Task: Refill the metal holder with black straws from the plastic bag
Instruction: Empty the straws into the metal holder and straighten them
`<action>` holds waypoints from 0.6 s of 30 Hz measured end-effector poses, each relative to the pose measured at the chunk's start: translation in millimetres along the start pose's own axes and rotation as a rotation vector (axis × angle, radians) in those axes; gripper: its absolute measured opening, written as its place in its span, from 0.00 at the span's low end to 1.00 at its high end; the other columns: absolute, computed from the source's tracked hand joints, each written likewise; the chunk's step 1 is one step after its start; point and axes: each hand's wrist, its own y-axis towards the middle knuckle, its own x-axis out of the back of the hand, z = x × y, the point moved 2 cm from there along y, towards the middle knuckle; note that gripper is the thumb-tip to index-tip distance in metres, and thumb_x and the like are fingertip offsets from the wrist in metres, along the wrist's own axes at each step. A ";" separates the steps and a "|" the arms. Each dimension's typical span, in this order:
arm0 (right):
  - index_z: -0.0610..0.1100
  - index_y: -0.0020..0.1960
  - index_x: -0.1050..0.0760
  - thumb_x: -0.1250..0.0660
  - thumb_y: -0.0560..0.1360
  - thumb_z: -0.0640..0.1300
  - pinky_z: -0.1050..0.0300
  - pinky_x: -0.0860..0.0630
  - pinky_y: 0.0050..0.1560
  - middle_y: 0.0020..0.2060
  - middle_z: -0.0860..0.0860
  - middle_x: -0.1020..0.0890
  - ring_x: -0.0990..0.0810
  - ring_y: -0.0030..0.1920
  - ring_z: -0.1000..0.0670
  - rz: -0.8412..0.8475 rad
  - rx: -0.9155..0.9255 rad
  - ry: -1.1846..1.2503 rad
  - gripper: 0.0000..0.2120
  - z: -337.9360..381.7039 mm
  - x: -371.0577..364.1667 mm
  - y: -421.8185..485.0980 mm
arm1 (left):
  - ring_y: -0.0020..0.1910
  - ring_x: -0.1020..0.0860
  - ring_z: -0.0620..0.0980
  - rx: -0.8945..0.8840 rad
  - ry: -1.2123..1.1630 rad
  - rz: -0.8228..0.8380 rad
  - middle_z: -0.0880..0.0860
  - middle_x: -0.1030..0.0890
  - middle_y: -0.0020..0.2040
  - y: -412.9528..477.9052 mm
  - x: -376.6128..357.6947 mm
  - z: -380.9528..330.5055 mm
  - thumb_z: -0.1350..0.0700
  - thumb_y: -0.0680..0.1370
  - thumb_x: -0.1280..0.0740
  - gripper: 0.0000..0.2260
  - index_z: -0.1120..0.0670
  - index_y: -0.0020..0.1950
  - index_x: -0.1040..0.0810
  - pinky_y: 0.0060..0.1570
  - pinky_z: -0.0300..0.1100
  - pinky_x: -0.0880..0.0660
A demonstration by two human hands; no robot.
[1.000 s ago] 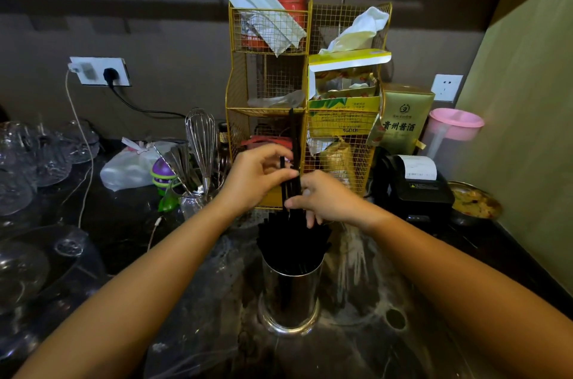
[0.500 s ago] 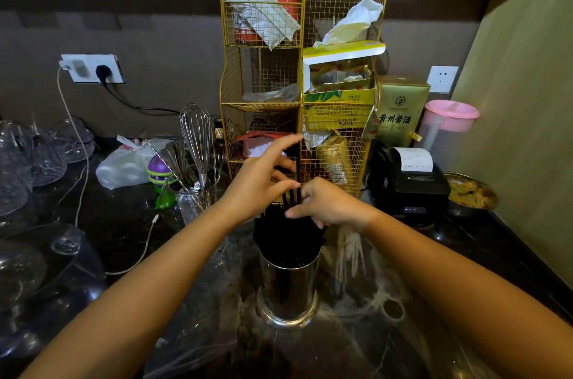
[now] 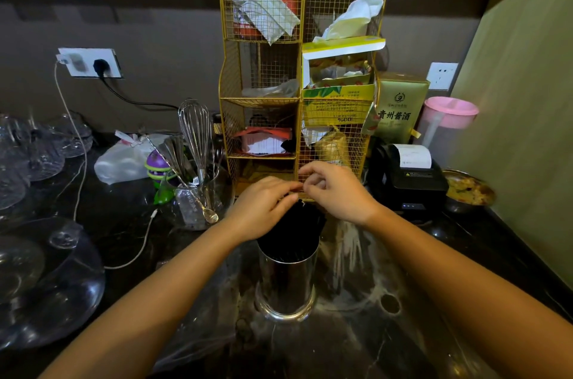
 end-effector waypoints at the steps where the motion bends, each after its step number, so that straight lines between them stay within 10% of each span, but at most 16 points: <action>1: 0.43 0.61 0.27 0.39 0.75 0.40 0.72 0.30 0.38 0.41 0.52 0.21 0.24 0.39 0.57 -0.016 -0.002 -0.004 0.15 -1.5 1.8 -1.6 | 0.65 0.30 0.52 -0.005 0.021 0.059 0.55 0.25 0.64 -1.3 -3.2 1.1 0.46 0.75 0.48 0.23 0.55 0.66 0.33 0.63 0.45 0.35; 7: 0.44 0.73 0.46 0.46 0.78 0.51 0.58 0.48 0.71 0.75 0.47 0.43 0.45 0.74 0.49 0.241 -0.046 -0.185 0.26 -10.3 -4.6 -10.2 | 0.73 0.61 0.46 0.153 0.141 0.472 0.48 0.58 0.76 -6.7 -14.0 4.3 0.44 0.78 0.52 0.26 0.49 0.72 0.58 0.72 0.53 0.61; 18: 0.41 0.73 0.63 0.55 0.78 0.58 0.50 0.59 0.76 0.76 0.45 0.60 0.62 0.75 0.50 0.439 -0.073 -0.343 0.33 -11.7 -33.8 -24.4 | 0.75 0.56 0.49 0.156 0.120 0.455 0.53 0.55 0.76 -5.5 -17.4 7.5 0.42 0.78 0.53 0.28 0.53 0.72 0.58 0.74 0.52 0.54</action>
